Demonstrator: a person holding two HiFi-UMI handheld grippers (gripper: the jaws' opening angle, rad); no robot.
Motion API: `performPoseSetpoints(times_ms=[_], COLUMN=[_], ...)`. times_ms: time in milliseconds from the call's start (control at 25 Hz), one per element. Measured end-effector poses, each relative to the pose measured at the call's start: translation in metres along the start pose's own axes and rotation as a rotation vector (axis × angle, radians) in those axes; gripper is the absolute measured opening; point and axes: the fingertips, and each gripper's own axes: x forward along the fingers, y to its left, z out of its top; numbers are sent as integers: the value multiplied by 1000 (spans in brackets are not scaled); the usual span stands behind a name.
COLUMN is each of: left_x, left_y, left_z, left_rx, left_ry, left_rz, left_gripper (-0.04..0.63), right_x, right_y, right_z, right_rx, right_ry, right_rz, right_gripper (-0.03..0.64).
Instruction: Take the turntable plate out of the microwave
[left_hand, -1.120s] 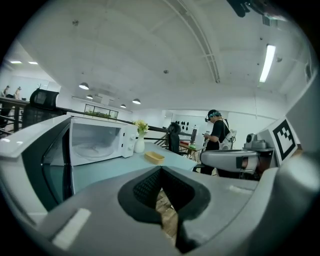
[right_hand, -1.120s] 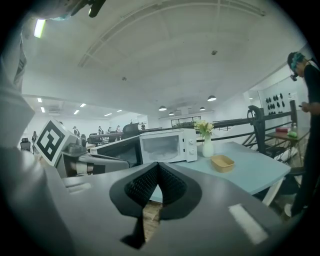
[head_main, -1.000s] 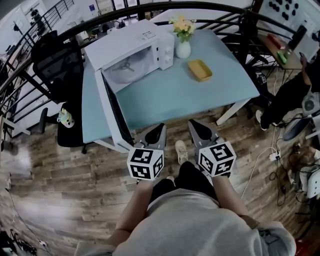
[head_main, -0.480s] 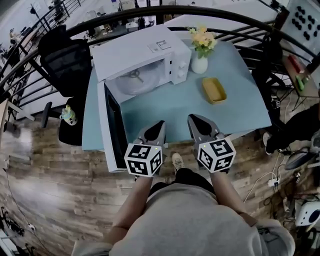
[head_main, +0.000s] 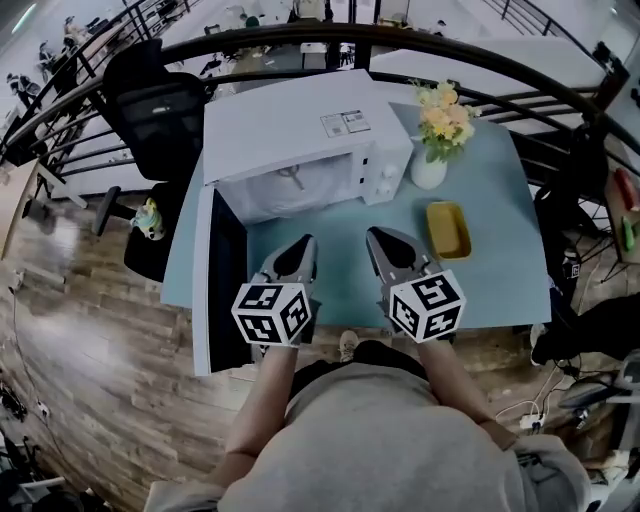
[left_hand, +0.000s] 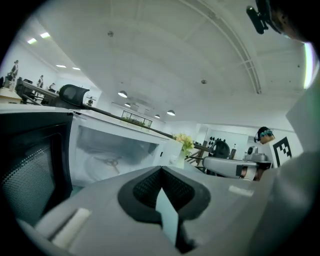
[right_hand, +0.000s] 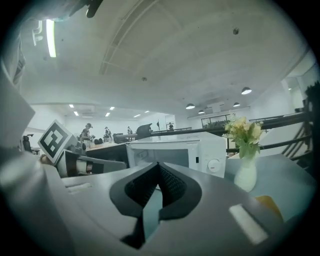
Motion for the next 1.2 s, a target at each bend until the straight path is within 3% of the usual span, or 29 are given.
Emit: performPoseSetpoints(times_ms=[200,560,880,1200], left_x=[16,23,22,36], left_y=[19,40,55,71], left_z=[0,-11,-18,-23], left_rx=[-66,-86,-113,-152], left_ry=[-22,25,60,88], left_rz=[88,198,227,196], left_gripper=[2,2,2,2], right_x=[24,49,61,76], right_y=[-15,-18,-22,-22], right_z=[-2,-22,-30,-38], right_rx=[-17,20,62,86], right_ry=[27,84,110,145], right_rz=[83,192,196,170], right_gripper=[14,14,14,14])
